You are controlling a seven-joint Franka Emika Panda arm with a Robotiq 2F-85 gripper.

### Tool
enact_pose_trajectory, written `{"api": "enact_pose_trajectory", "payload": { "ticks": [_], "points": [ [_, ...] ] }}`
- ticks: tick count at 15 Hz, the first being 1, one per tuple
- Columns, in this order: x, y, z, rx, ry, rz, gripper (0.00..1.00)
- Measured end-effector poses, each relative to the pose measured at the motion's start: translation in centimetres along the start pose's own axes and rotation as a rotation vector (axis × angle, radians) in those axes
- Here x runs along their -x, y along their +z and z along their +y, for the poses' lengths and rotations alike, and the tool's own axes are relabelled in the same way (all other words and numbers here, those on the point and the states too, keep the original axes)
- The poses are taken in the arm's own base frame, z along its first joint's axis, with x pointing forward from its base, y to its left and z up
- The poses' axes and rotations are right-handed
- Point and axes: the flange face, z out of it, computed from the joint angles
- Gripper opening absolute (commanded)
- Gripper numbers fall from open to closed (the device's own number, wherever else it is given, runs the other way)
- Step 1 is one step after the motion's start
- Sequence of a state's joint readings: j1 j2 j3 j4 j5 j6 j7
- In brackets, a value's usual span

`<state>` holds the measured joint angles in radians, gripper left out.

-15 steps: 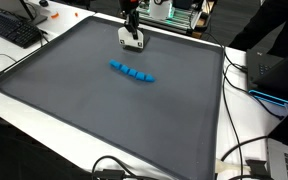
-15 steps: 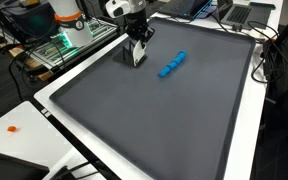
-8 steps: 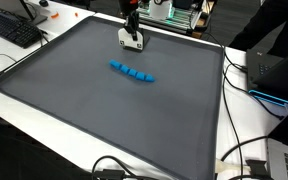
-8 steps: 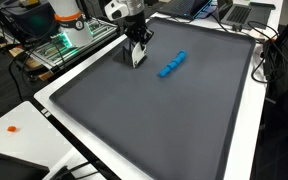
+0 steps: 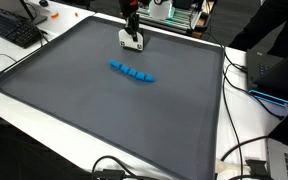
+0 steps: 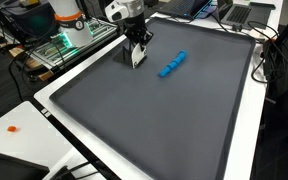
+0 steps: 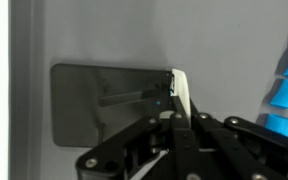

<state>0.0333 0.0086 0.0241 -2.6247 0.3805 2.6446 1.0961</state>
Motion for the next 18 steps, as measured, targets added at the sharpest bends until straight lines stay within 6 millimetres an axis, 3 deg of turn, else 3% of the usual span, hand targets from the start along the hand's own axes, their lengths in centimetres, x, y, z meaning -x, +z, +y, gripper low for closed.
{"api": "enact_pose_trajectory", "payload": {
  "ticks": [1, 10, 14, 18],
  "points": [
    [0.0, 0.0, 0.0, 0.0, 0.0, 0.0, 0.3],
    [0.1, -0.4, -0.1, 0.001, -0.026, 0.014, 0.96],
    [0.8, -2.8, -0.8, 0.03, -0.119, 0.081, 1.0],
    [2.3, -7.1, -2.2, 0.081, -0.289, 0.135, 1.0]
  ]
}}
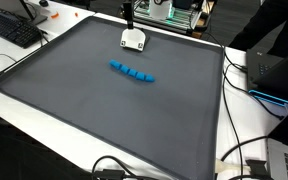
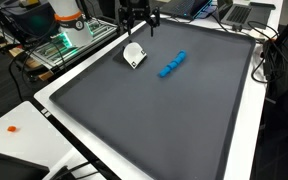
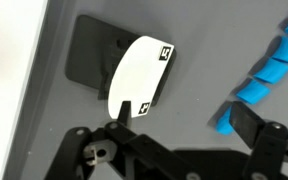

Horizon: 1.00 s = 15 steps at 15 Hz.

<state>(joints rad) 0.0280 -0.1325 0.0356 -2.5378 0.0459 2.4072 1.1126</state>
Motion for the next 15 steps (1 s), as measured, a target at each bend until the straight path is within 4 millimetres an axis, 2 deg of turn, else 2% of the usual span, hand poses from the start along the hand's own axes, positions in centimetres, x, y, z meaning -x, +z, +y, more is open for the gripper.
{"api": "enact_pose_trajectory", "payload": {
  "ticks": [3, 6, 10, 15],
  "points": [
    [0.7, -4.0, -1.7, -0.01, -0.164, 0.029, 1.0],
    [1.4, -6.8, -3.2, -0.025, -0.331, 0.047, 1.0],
    [2.2, -8.7, -4.6, -0.041, -0.556, 0.068, 1.0],
    [3.0, -9.5, -5.8, -0.045, -0.837, 0.085, 1.0]
  ]
}}
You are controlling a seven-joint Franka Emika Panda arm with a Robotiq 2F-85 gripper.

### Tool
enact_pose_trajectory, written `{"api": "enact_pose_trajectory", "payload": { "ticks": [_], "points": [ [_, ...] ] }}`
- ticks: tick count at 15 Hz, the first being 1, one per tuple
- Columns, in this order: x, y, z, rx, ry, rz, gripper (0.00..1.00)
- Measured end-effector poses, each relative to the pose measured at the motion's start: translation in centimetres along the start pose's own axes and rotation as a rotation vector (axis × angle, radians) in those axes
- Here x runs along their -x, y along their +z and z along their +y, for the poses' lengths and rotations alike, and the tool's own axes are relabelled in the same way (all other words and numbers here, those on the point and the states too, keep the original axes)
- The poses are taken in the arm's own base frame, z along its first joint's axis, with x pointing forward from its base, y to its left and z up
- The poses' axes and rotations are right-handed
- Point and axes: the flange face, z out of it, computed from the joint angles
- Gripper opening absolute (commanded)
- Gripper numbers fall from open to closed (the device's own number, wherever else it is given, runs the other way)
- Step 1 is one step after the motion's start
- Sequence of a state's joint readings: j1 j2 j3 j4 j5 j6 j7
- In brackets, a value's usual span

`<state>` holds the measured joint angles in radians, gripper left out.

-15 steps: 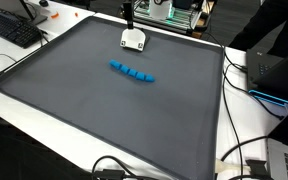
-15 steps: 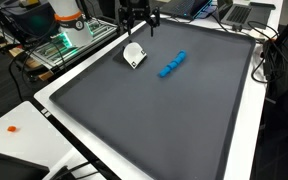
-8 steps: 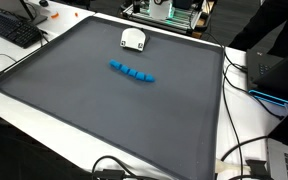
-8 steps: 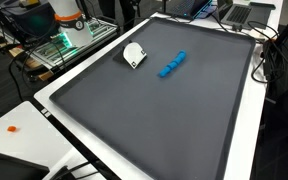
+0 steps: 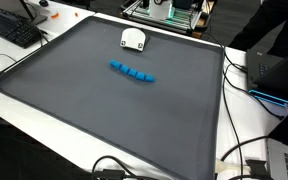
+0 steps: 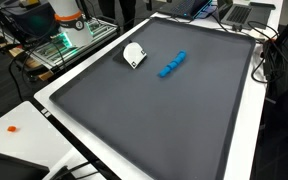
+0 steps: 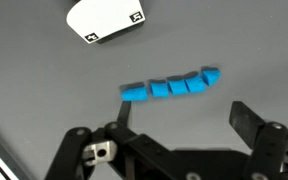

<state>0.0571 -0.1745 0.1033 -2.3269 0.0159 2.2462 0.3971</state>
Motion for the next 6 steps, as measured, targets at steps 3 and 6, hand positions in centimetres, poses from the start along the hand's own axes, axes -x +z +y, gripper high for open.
{"api": "enact_pose_trajectory", "payload": {
  "ticks": [3, 6],
  "points": [
    [-0.2, -0.04, -0.36, -0.001, -0.141, 0.001, 1.0],
    [-0.33, -0.02, -0.45, -0.001, -0.171, -0.001, 1.0]
  ]
}}
